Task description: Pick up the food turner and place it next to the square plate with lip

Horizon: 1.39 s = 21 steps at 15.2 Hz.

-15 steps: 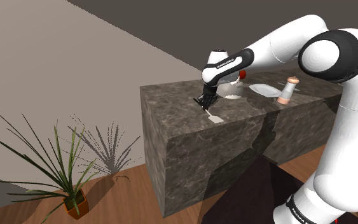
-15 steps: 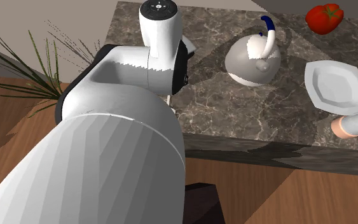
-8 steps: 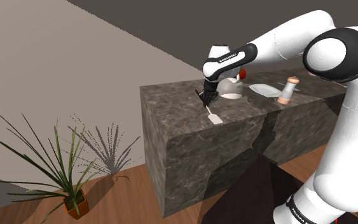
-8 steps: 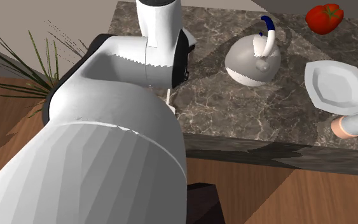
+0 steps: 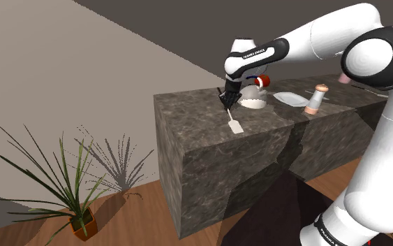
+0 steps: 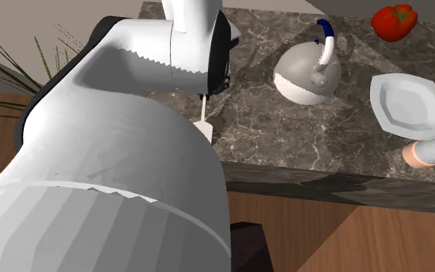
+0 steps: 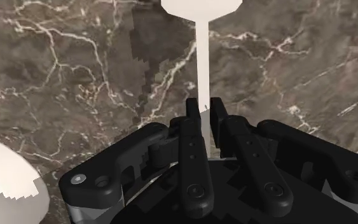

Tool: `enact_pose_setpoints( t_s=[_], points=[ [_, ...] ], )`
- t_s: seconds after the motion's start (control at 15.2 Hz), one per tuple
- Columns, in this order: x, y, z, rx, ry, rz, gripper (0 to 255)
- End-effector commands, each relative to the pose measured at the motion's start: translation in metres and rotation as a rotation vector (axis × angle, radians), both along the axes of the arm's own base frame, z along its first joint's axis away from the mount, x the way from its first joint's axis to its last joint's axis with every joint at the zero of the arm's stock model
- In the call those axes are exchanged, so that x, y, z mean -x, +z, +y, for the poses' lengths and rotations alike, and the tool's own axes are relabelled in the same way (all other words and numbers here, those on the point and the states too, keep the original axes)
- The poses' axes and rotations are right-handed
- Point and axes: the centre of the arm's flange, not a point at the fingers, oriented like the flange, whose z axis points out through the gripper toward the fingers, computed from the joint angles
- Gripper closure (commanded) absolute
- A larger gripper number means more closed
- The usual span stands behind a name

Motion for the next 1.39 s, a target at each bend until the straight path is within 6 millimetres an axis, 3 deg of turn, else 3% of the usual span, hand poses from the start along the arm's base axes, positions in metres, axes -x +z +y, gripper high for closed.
enact_pose_setpoints(
  t_s=[0.0, 0.2, 1.32],
  points=[
    [0.0, 0.011, 0.0, 0.0, 0.0, 0.0, 255],
    [0.0, 0.024, 0.0, 0.0, 0.0, 0.0, 255],
    [0.063, 0.024, -0.216, 0.0, 0.0, 0.0, 255]
  ],
)
